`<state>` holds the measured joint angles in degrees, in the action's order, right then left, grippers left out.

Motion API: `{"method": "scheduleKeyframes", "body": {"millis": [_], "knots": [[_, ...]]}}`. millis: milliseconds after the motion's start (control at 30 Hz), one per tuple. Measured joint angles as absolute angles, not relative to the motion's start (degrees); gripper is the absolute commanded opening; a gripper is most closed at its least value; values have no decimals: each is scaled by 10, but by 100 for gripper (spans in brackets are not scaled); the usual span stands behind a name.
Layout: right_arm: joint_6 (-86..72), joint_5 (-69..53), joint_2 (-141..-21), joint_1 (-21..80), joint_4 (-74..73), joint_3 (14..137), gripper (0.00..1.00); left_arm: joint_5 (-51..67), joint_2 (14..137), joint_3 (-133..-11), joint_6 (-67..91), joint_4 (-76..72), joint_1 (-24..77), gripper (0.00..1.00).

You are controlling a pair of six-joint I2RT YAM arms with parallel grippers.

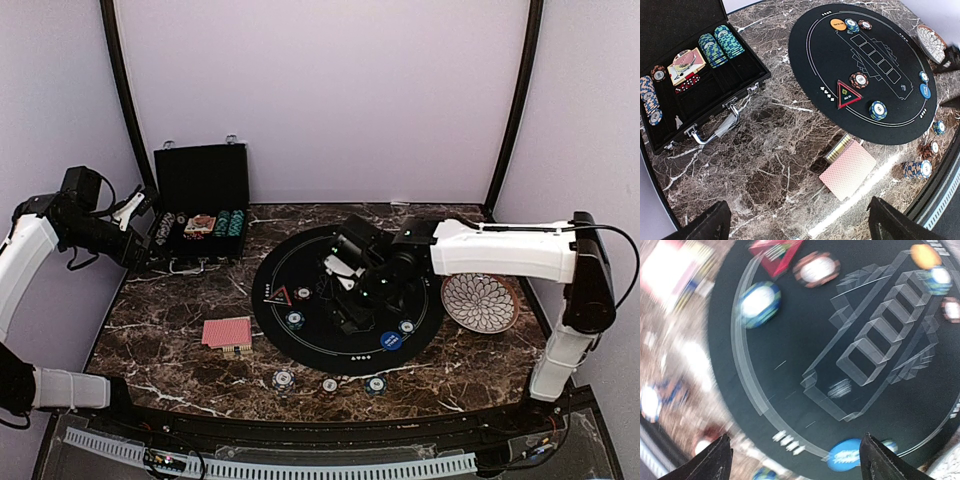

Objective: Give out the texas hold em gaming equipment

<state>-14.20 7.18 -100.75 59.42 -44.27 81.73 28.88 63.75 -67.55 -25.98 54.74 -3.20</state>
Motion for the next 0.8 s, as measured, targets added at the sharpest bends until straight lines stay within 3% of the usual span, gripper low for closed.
{"method": "scheduleKeyframes", "body": {"millis": [233,800], "knots": [[-136,19,-1005,701,-468,788,91,289,637,-674,-260,548,-32,99],[-97,-32,-1063,730,-460,776,92,289,634,-674,-260,549,-32,99]]}}
